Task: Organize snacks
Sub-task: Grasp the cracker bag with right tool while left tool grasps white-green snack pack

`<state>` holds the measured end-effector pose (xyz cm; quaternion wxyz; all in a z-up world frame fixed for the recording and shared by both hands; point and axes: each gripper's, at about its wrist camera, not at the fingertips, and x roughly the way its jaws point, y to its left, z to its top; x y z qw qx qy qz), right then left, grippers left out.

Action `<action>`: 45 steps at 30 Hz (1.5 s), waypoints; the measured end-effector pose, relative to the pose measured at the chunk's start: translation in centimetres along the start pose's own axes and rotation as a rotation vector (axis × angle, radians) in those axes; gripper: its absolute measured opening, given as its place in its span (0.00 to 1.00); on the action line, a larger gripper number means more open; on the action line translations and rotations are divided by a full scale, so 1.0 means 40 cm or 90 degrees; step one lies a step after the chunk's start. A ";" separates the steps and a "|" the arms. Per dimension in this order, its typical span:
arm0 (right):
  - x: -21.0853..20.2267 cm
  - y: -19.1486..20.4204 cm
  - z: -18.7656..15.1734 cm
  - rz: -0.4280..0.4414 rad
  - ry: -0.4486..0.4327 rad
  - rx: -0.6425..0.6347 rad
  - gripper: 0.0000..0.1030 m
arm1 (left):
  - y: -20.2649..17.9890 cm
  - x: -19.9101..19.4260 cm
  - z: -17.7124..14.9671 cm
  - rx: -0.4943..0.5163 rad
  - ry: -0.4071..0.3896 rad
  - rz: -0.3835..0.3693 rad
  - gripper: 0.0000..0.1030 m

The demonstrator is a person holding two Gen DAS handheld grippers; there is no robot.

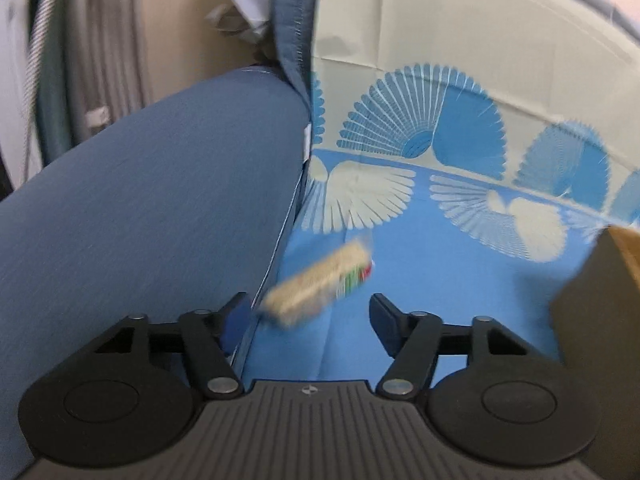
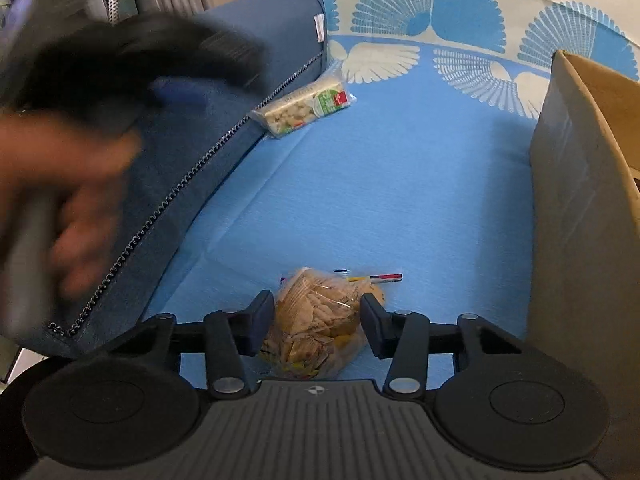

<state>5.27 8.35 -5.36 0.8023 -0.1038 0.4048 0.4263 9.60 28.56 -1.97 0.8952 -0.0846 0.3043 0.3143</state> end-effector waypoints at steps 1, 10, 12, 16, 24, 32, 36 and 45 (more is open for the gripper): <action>0.000 -0.003 0.002 0.003 0.002 0.004 0.48 | -0.021 0.033 0.012 0.023 0.003 0.007 0.78; -0.002 -0.012 0.004 0.024 0.018 0.002 0.48 | -0.130 0.247 0.020 0.281 0.048 0.055 0.91; -0.002 -0.015 0.003 0.027 0.019 0.001 0.48 | -0.125 0.255 0.017 0.283 0.068 0.035 0.54; -0.001 -0.012 0.002 0.028 0.020 -0.001 0.48 | -0.102 0.218 0.019 0.240 0.075 0.026 0.29; 0.004 0.005 0.005 0.015 0.016 -0.018 0.48 | -0.015 -0.078 -0.062 0.082 0.076 -0.077 0.29; -0.024 0.028 -0.020 -0.032 -0.004 -0.046 0.47 | 0.107 -0.298 -0.234 -0.055 0.131 -0.242 0.27; -0.053 0.040 -0.043 -0.052 -0.005 -0.054 0.47 | 0.137 -0.317 -0.304 -0.071 0.163 -0.268 0.27; -0.117 0.082 -0.088 -0.078 -0.004 -0.070 0.47 | 0.159 -0.285 -0.313 -0.096 0.199 -0.277 0.21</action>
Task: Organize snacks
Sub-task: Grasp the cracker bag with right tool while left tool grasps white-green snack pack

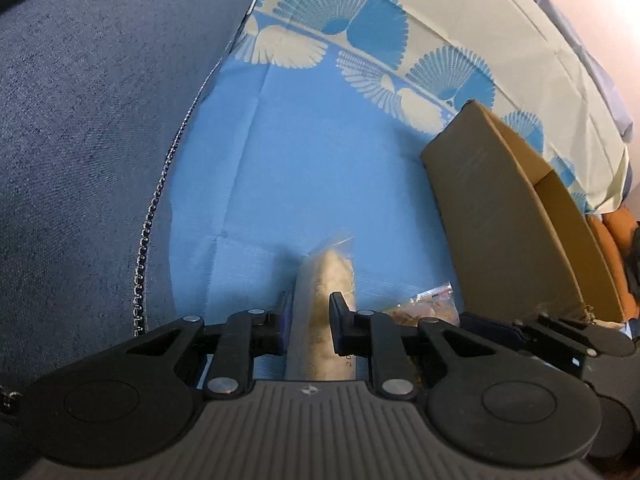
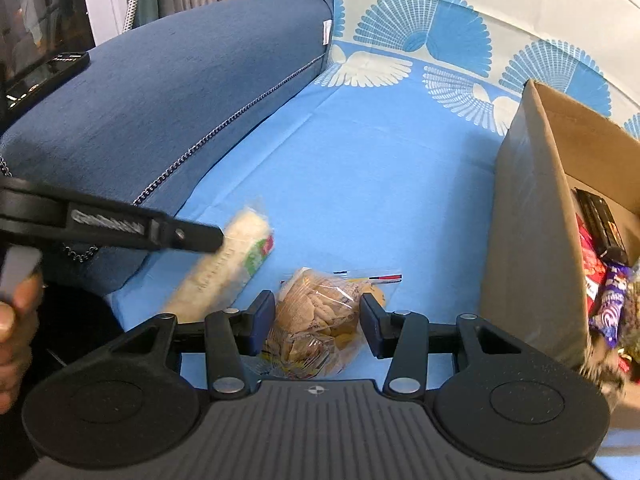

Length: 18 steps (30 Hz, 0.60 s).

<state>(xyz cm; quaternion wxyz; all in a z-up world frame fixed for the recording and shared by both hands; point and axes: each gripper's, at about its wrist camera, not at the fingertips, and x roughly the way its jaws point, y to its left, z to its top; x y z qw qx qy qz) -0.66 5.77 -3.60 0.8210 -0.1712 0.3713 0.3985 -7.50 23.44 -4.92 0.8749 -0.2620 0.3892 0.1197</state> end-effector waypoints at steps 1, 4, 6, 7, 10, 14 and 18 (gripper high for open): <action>-0.001 0.003 -0.002 0.000 0.000 0.005 0.47 | 0.004 0.005 0.004 -0.003 0.001 -0.002 0.21; 0.001 0.007 -0.010 0.004 0.008 0.026 0.47 | 0.019 -0.004 0.002 -0.021 -0.005 -0.019 0.22; 0.006 0.011 -0.016 0.002 0.014 0.030 0.47 | 0.029 -0.019 -0.003 -0.026 -0.015 -0.044 0.36; 0.011 0.010 -0.017 0.000 0.017 0.029 0.47 | 0.029 -0.023 -0.005 -0.024 -0.017 -0.053 0.40; 0.016 0.011 -0.021 -0.004 0.020 0.025 0.48 | 0.021 -0.023 -0.007 -0.002 -0.003 -0.070 0.47; 0.019 -0.001 -0.019 0.000 0.021 0.036 0.49 | 0.004 -0.007 -0.011 0.017 0.015 -0.034 0.46; 0.022 0.000 -0.019 0.000 0.021 0.038 0.49 | 0.005 -0.009 -0.012 0.003 -0.004 0.046 0.45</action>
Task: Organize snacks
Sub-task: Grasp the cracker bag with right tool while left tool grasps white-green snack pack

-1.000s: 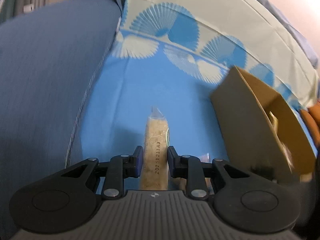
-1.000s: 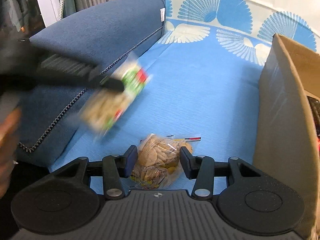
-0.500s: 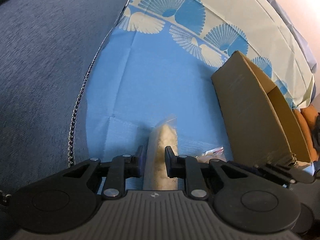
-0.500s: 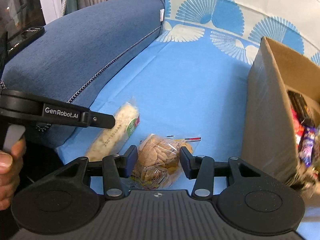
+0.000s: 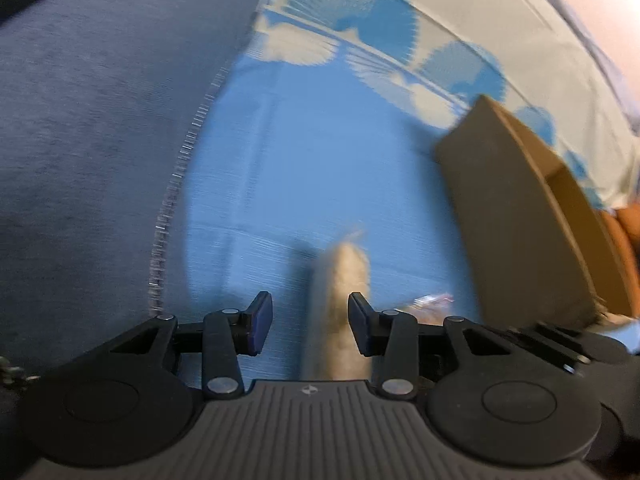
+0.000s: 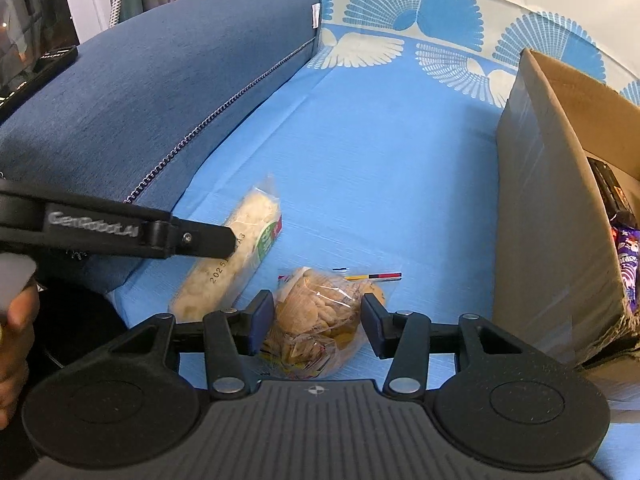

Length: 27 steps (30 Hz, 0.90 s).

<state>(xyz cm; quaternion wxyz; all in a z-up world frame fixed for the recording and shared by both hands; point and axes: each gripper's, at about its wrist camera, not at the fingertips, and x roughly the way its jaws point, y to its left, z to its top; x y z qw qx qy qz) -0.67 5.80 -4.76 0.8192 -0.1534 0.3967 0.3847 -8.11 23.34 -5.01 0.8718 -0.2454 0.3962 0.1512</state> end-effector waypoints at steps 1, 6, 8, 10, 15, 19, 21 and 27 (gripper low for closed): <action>0.000 0.000 -0.001 0.000 0.000 -0.001 0.49 | 0.001 -0.003 0.000 -0.003 -0.006 0.018 0.45; 0.002 -0.005 -0.001 0.003 0.001 0.003 0.49 | -0.002 -0.008 0.000 0.003 -0.017 0.060 0.42; 0.003 -0.006 -0.002 0.005 0.001 0.005 0.49 | -0.008 -0.012 -0.001 0.014 -0.025 0.047 0.42; 0.004 -0.007 -0.002 0.005 0.001 0.005 0.49 | -0.011 -0.011 -0.003 0.025 -0.024 0.045 0.42; 0.007 -0.008 -0.003 0.008 0.004 0.005 0.51 | -0.013 0.009 0.001 0.008 -0.016 0.112 0.42; 0.007 -0.011 -0.004 0.009 0.005 0.007 0.52 | -0.033 0.021 -0.004 0.024 -0.012 0.168 0.41; 0.008 -0.013 -0.003 0.008 0.005 0.008 0.53 | -0.032 0.017 -0.006 0.018 -0.025 0.162 0.42; 0.010 -0.011 -0.002 0.005 0.004 0.013 0.56 | -0.022 0.011 -0.005 0.030 -0.009 0.044 0.52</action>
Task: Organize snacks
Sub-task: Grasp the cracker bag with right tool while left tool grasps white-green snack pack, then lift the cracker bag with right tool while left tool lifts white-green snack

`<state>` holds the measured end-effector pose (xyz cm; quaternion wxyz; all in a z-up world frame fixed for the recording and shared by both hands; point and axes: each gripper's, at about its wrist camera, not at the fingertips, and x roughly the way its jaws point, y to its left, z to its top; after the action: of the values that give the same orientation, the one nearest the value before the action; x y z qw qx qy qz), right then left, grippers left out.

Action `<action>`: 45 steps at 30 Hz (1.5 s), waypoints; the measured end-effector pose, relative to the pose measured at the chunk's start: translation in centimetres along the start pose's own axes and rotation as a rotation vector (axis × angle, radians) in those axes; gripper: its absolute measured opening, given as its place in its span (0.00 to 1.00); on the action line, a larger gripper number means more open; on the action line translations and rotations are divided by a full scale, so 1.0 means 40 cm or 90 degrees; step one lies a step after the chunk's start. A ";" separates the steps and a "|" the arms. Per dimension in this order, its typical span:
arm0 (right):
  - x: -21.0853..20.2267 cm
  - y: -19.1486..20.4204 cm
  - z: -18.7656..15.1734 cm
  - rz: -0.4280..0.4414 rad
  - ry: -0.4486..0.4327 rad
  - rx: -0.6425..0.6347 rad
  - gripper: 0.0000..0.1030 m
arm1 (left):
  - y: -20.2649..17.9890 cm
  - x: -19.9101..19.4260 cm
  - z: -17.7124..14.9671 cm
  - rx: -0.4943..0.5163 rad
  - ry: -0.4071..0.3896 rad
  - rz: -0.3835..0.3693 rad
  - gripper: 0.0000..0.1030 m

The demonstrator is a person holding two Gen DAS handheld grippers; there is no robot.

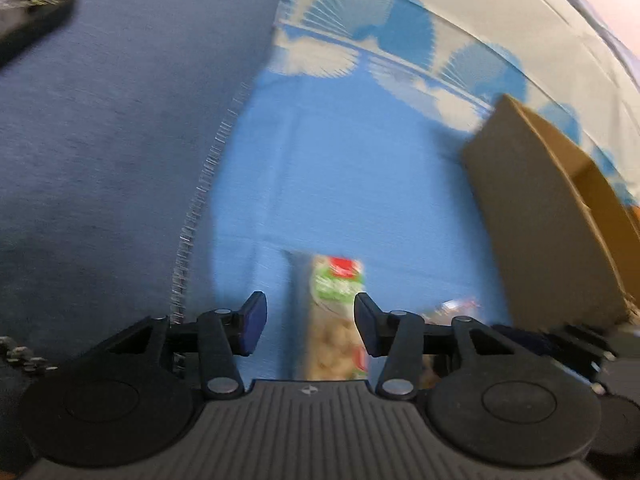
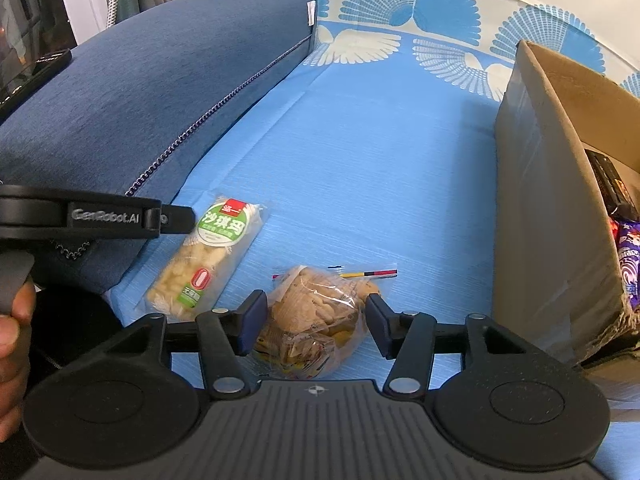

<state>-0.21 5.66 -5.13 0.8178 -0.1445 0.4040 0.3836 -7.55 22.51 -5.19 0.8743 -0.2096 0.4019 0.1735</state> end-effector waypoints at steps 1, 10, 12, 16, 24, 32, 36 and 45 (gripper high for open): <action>0.000 0.000 0.001 0.000 0.000 0.001 0.56 | -0.002 0.002 -0.002 0.003 0.008 -0.005 0.52; 0.000 0.006 0.002 -0.003 -0.004 0.002 0.68 | -0.042 0.037 -0.008 0.054 0.050 -0.002 0.52; 0.003 0.007 0.002 -0.003 -0.003 0.002 0.71 | -0.042 0.045 -0.009 0.059 0.056 0.002 0.52; 0.012 0.006 0.001 -0.004 0.002 0.004 0.72 | -0.043 0.054 -0.010 0.062 0.069 0.004 0.52; 0.030 0.010 -0.001 -0.007 0.012 0.002 0.74 | -0.037 0.059 -0.008 0.056 0.078 -0.001 0.52; 0.040 0.014 -0.003 -0.012 0.018 0.000 0.74 | -0.036 0.062 -0.007 0.054 0.086 -0.004 0.52; 0.043 0.020 -0.003 -0.017 0.017 -0.005 0.74 | -0.039 0.067 -0.007 0.062 0.094 -0.005 0.52; 0.043 0.030 -0.009 -0.030 0.009 -0.031 0.59 | -0.052 0.078 -0.010 0.084 0.100 0.001 0.52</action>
<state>-0.65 7.12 -6.60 0.8199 -0.1770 0.3969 0.3728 -4.92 20.96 -7.37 0.8517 -0.1643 0.4802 0.1302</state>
